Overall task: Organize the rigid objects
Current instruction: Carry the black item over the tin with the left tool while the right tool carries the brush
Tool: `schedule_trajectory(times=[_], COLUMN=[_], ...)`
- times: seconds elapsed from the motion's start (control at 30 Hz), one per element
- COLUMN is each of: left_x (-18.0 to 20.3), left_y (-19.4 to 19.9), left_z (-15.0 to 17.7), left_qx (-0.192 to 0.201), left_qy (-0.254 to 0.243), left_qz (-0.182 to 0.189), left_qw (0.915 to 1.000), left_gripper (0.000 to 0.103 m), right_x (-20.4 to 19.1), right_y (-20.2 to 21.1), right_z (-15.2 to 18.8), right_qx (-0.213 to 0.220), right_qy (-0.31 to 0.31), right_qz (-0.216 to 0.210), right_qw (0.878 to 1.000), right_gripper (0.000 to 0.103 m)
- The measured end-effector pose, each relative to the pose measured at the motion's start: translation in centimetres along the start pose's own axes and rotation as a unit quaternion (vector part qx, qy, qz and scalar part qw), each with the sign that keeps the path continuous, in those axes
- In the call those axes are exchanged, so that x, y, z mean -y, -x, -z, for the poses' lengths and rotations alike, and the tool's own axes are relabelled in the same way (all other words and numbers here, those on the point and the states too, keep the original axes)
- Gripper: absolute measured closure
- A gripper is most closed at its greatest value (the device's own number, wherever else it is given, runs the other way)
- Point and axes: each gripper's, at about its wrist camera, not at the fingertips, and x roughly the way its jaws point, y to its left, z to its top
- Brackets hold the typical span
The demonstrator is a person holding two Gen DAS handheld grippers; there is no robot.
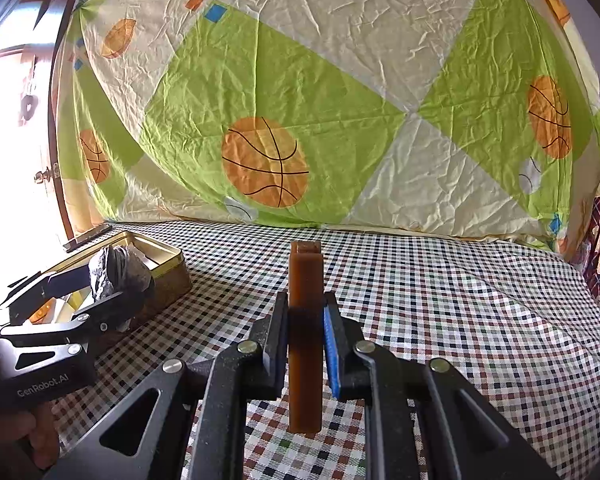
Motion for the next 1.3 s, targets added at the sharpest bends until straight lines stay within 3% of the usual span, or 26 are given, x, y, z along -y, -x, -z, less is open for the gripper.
schedule_trajectory(times=[1.3], left_x=[-3.1], left_y=[5.3], left_z=[1.3], left_qx=[0.055], left_qy=[0.018], left_qz=[-0.009], left_qw=[0.9983], left_gripper=[0.033], right_x=[-3.5], right_y=[2.2], right_z=[0.7], right_qx=[0.030], right_qy=[0.002], right_qz=[-0.045], right_qw=[0.999], right_gripper=[0.086])
